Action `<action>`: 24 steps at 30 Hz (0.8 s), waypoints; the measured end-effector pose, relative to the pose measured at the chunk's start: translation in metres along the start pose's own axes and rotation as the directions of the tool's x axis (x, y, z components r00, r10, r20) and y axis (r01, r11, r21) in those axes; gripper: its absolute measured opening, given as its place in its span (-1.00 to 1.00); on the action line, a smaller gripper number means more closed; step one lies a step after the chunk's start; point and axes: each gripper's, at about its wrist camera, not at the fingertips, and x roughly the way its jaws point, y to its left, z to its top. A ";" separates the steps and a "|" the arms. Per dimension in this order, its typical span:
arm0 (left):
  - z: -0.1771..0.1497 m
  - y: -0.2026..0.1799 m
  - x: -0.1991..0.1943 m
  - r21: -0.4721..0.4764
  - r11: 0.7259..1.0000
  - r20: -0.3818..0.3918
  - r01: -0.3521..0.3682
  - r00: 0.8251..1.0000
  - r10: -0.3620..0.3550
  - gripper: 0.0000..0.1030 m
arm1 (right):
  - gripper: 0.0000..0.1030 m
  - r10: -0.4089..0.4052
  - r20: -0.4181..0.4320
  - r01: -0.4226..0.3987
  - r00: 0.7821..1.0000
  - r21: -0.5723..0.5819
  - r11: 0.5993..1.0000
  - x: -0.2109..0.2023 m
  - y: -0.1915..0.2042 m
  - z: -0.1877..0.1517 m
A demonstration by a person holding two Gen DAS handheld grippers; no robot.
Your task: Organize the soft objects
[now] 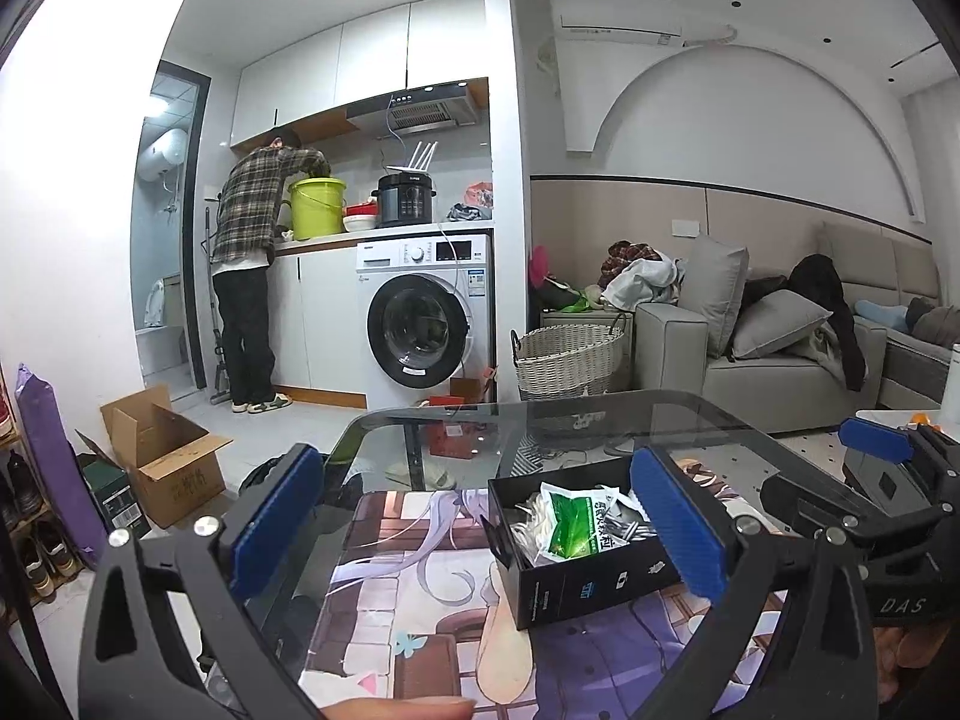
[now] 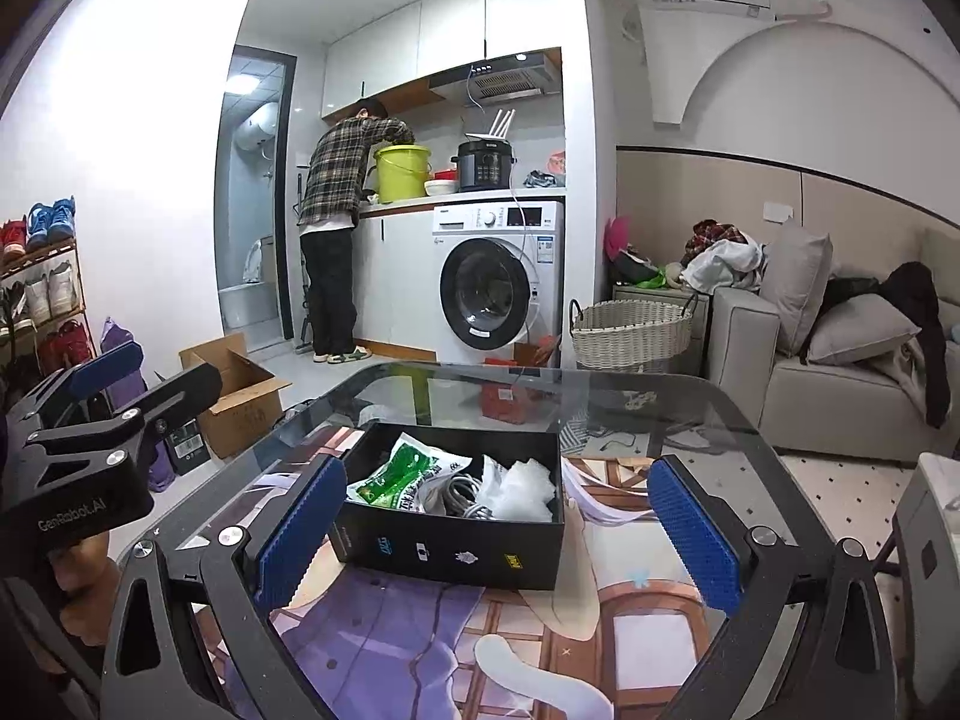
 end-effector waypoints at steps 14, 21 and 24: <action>-0.003 -0.002 0.003 -0.011 1.000 -0.018 -0.001 1.000 0.001 1.00 | 0.99 0.000 0.010 0.001 1.000 -0.013 1.000 0.002 0.006 -0.001; -0.003 -0.004 0.002 -0.011 1.000 -0.021 0.010 1.000 -0.011 1.00 | 0.99 0.001 0.014 0.000 1.000 -0.013 1.000 0.002 0.006 -0.001; -0.003 -0.005 0.002 -0.006 1.000 -0.019 0.010 1.000 -0.010 1.00 | 0.99 0.000 0.012 0.001 1.000 -0.011 1.000 0.001 0.006 -0.001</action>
